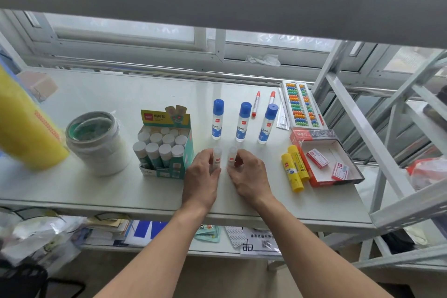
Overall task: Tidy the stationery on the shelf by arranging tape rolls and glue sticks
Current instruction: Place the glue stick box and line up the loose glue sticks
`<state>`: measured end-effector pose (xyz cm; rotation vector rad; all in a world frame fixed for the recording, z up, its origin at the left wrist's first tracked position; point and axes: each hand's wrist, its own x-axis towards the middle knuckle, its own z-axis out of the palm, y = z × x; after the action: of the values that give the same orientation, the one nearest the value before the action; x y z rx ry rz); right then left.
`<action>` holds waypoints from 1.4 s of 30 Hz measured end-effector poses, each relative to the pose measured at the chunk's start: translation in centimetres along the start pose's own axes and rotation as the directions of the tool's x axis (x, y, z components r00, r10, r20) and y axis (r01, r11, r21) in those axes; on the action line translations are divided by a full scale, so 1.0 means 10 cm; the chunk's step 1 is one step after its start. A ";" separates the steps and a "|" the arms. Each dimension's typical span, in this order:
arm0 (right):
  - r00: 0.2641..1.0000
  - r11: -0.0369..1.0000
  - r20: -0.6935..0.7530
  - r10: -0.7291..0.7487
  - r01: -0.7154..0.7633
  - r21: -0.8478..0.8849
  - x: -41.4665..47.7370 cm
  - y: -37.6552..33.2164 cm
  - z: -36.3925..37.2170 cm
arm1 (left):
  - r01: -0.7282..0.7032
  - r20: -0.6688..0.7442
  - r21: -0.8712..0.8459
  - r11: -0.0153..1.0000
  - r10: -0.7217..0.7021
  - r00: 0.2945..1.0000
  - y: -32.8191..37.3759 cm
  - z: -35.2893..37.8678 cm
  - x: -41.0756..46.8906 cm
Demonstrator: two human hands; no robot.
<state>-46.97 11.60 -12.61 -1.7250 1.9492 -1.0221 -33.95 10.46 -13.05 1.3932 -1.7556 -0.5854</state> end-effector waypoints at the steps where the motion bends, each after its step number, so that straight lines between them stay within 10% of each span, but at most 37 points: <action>1: 1.000 1.000 -0.004 0.002 -0.002 0.002 -0.01 0.00 0.00 | 0.000 -0.007 0.000 1.000 0.000 1.000 0.00 0.01 0.00; 19: 0.999 0.999 0.021 0.040 -0.040 0.029 -0.13 -0.10 -0.15 | 0.051 0.006 -0.015 0.999 -0.051 0.999 0.01 -0.01 -0.02; 25: 0.952 0.991 -0.293 0.089 -0.114 -0.070 -0.40 0.17 -0.87 | -0.029 -0.134 -0.104 0.994 0.015 0.991 0.38 -0.12 -0.57; 32: 0.986 0.858 -0.059 0.155 -0.164 -0.488 -0.23 0.33 -1.24 | -0.207 0.426 0.058 0.977 0.164 0.890 0.96 0.67 -0.54; 42: 0.984 0.882 -0.111 0.137 -0.172 -0.438 -0.21 0.40 -1.27 | -0.280 0.381 0.282 0.918 0.161 0.910 0.91 0.72 -0.51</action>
<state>-57.92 17.21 -7.16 -1.7266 2.4771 -0.6212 -44.72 17.09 -11.77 1.3355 -2.3569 -0.4447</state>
